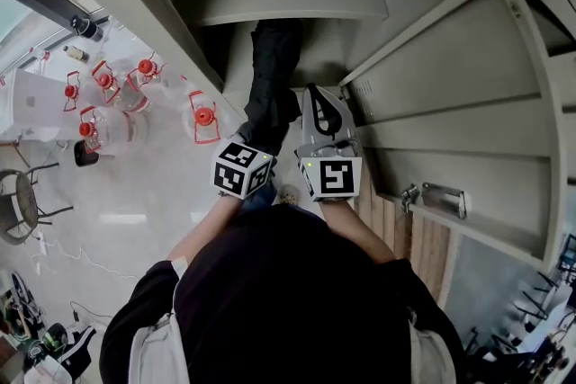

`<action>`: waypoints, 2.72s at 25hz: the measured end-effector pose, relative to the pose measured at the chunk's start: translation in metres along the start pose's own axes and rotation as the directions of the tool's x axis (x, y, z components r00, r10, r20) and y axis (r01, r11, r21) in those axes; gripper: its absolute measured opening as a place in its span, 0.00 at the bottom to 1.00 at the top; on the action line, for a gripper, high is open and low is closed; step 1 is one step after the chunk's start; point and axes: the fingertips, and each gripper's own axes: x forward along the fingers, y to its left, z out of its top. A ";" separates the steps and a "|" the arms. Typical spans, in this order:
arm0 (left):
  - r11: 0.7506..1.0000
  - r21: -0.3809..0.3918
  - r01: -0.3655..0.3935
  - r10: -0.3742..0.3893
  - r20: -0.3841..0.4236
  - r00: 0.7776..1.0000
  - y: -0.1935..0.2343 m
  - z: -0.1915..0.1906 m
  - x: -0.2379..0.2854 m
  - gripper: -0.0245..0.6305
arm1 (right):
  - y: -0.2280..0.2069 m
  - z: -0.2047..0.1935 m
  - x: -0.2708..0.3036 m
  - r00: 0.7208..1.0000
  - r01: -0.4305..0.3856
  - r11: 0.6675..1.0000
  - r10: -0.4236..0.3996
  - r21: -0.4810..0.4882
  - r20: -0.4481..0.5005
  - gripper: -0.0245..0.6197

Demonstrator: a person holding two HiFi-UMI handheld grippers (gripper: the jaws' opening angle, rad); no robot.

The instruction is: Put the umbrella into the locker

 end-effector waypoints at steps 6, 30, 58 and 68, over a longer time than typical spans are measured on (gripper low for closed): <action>0.997 -0.077 0.017 -0.017 -0.011 1.000 0.010 0.022 0.001 0.10 | -0.005 0.008 0.004 0.999 0.027 1.000 -0.027 -0.009 0.022 0.04; 0.868 -0.468 0.166 -0.199 -0.021 0.980 0.000 0.055 0.026 0.34 | -0.007 0.029 0.035 0.994 -0.096 0.995 0.097 -0.031 0.049 0.04; 0.919 -0.354 -0.175 0.259 0.205 0.944 0.035 0.063 -0.109 0.51 | 0.040 0.031 0.016 0.967 -0.240 0.970 0.242 -0.029 0.080 0.04; 0.988 -0.099 -0.115 0.128 0.133 0.983 -0.016 0.030 -0.118 0.05 | 0.060 0.040 0.015 0.954 -0.284 0.959 0.279 0.025 0.109 0.04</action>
